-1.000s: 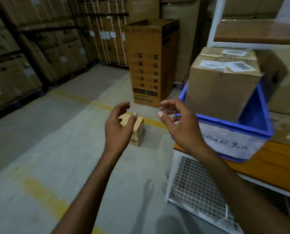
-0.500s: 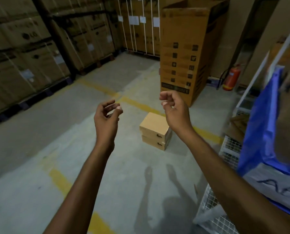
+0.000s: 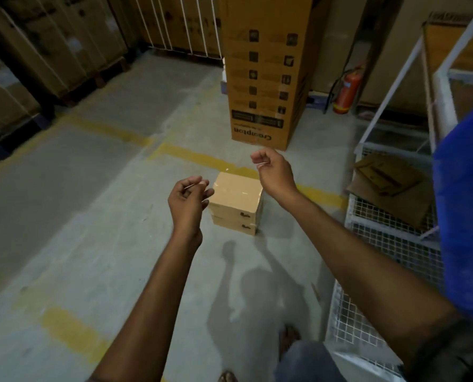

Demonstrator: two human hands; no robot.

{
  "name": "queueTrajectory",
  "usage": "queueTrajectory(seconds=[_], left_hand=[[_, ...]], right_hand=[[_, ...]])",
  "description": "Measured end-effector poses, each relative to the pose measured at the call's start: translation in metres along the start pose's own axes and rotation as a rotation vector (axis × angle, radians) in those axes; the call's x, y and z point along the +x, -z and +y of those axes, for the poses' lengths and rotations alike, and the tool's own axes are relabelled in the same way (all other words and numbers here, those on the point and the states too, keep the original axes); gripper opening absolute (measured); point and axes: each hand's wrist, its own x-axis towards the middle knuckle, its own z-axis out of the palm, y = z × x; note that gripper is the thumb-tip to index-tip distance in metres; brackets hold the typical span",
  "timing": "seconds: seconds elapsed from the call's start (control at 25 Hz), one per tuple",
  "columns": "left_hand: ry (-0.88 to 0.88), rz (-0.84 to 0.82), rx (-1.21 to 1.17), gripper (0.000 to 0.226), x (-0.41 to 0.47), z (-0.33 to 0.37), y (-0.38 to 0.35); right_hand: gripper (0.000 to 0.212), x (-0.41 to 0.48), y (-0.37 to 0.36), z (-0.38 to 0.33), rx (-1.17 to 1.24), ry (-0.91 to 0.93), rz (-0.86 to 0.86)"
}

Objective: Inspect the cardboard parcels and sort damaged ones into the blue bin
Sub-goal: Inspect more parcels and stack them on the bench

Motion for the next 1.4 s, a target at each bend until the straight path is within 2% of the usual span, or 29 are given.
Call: queueTrajectory(seconds=[0.24,0.36,0.48,0.76,0.84,1.0,1.08,1.2,1.32,1.4], left_hand=[[0.140,-0.009,0.041,0.019,0.101,-0.089,-0.062],[0.258,-0.015,0.055,0.022,0.146,-0.166,-0.083],[0.342,-0.025,0.052,0.016,0.194,-0.266,-0.101],[0.359,-0.026,0.043,0.030,0.277,-0.472,-0.119],[0.376,-0.011,0.069,0.039,0.302,-0.515,-0.127],[0.398,0.061,0.123,0.082,0.350,-0.580,-0.149],[0.331,0.064,0.085,0.089,0.368,-0.605,-0.159],[0.257,0.045,0.050,0.090,0.393,-0.633,-0.169],[0.323,-0.019,0.104,0.131,0.413,-0.646,-0.166],[0.337,-0.065,0.092,0.131,0.414,-0.647,-0.163]], right_hand=[[0.028,0.107,-0.044,0.102,-0.105,-0.098,-0.033],[0.027,0.149,-0.066,0.171,-0.154,-0.165,-0.041],[0.027,0.178,-0.101,0.267,-0.185,-0.236,-0.040],[0.027,0.199,-0.201,0.483,-0.291,-0.178,-0.170],[0.028,0.213,-0.224,0.526,-0.313,-0.164,-0.168],[0.031,0.256,-0.253,0.583,-0.416,-0.047,-0.118],[0.038,0.279,-0.261,0.598,-0.453,0.018,-0.069],[0.067,0.321,-0.272,0.610,-0.527,0.018,-0.074],[0.105,0.354,-0.276,0.612,-0.476,-0.094,-0.162],[0.119,0.368,-0.274,0.608,-0.353,-0.141,-0.188]])
